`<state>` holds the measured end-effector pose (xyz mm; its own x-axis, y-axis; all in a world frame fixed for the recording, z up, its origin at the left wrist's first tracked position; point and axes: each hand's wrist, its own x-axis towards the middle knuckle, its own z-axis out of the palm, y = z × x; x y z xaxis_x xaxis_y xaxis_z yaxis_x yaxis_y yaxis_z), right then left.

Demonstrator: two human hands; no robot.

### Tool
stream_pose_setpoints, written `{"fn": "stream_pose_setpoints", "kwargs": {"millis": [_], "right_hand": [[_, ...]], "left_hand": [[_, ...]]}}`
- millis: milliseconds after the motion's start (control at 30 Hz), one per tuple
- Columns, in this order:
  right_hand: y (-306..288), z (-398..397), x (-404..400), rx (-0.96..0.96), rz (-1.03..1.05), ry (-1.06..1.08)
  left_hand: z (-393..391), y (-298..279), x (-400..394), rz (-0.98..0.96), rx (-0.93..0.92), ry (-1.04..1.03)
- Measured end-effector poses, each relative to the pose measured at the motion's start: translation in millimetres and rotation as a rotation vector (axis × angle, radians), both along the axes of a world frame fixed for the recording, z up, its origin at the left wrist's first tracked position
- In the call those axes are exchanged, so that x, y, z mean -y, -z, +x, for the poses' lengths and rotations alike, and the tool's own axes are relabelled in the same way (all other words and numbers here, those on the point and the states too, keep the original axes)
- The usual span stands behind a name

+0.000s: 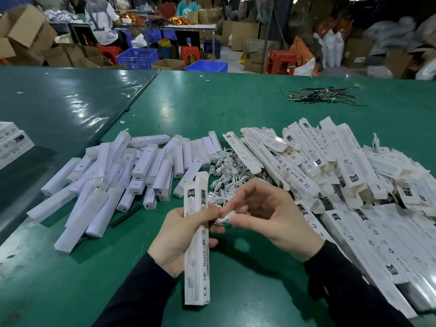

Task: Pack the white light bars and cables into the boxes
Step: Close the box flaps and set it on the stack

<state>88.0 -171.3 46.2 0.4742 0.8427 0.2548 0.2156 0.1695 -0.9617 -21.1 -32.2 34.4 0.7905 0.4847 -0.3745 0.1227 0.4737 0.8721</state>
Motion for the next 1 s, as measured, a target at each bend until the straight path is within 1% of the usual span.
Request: {"fn": "stream_pose_setpoints", "kwargs": {"millis": [67,133,200,267,333,433,467,533,633,700,833,900,1000], "right_hand": [[1,3,1,0.028,-0.069,0.087],[1,5,0,0.031,-0.155,0.101],[1,6,0,-0.08,-0.199,0.038],[2,8,1,-0.192,-0.175,0.017],[2,10,2,-0.235,-0.122,0.039],[-1,19,5,-0.264,0.008,0.147],[-2,22,6,-0.249,0.064,0.184],[-4,27,9,-0.146,0.131,0.211],[-6,28,13,0.04,0.091,0.13],[-8,30,17,0.101,0.046,0.076],[-10,32,22,0.104,-0.1,-0.037],[-10,34,24,0.113,-0.186,-0.063],[-12,36,26,0.088,-0.258,-0.097]], "left_hand": [[0,1,-1,0.0,0.001,-0.004],[0,1,-2,0.022,0.003,-0.009],[1,2,-2,0.048,0.005,-0.005],[1,2,-1,0.058,0.004,0.018],[1,0,-1,0.033,0.008,0.07],[-2,-2,0,-0.046,0.014,0.241],[-4,-2,1,-0.056,0.004,0.325],[-6,-1,4,-0.029,-0.016,0.489],[-9,1,8,0.015,-0.037,0.622],[-10,1,8,0.031,-0.054,0.654],[-12,2,6,0.072,-0.031,0.702],[-13,2,6,0.086,-0.023,0.72],[-13,2,6,0.081,-0.008,0.76]]}}
